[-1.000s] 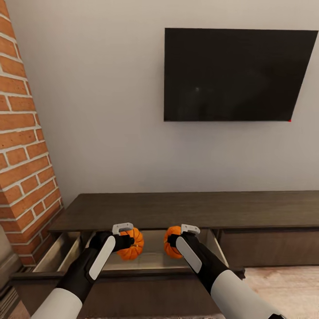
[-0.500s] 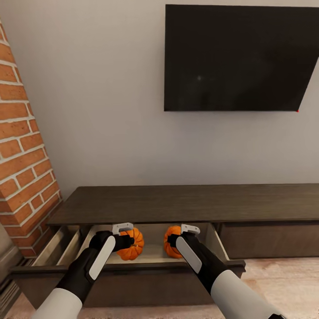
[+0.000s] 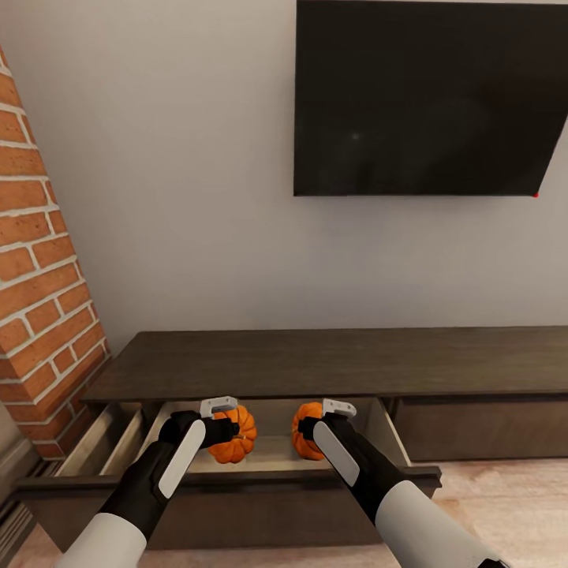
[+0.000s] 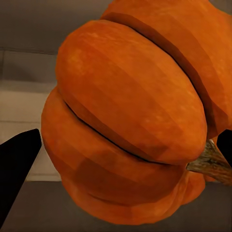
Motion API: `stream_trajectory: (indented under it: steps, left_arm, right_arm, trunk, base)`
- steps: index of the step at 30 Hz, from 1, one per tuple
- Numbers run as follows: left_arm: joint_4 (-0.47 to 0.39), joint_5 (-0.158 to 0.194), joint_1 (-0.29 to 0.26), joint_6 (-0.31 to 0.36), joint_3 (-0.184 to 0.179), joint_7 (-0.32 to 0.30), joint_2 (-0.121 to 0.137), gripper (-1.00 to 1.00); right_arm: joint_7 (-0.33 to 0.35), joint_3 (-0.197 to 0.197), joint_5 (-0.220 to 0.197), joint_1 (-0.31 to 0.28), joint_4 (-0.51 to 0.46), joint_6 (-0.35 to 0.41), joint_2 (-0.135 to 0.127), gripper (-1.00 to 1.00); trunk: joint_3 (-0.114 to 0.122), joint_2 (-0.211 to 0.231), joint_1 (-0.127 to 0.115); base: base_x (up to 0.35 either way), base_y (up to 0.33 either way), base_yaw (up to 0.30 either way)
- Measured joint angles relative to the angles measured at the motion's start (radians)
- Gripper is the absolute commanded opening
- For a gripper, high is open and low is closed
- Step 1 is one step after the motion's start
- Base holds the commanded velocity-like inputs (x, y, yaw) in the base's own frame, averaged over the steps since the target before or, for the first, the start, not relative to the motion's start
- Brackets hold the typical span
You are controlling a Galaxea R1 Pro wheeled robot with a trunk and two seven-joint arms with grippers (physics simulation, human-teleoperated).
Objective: Place each of the two pumpkins and all three candles from the living room inside a cabinet in the living room (use any cabinet), then make sure every cabinet is closed, and position the cauldron so it is next to a table in the living room.
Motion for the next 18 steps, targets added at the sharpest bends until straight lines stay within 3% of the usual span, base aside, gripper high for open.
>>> stream_trajectory:
  steps: [11,18]
  left_arm:
    - [0.0,-0.001,0.0,0.0,0.0,0.001,0.0,-1.0]
    - [0.0,-0.001,0.0,0.0,0.0,0.0,0.0,-1.0]
  right_arm:
    - [0.0,0.0,0.0,0.0,0.0,0.0,0.0,-1.0]
    - [0.0,0.0,-0.001,0.0,0.0,0.001,0.0,-1.0]
  trunk:
    - [0.0,0.0,0.0]
    - [-0.027,-0.001,0.003]
  base:
    - [0.05,0.052,0.0]
    - [0.0,0.0,0.0]
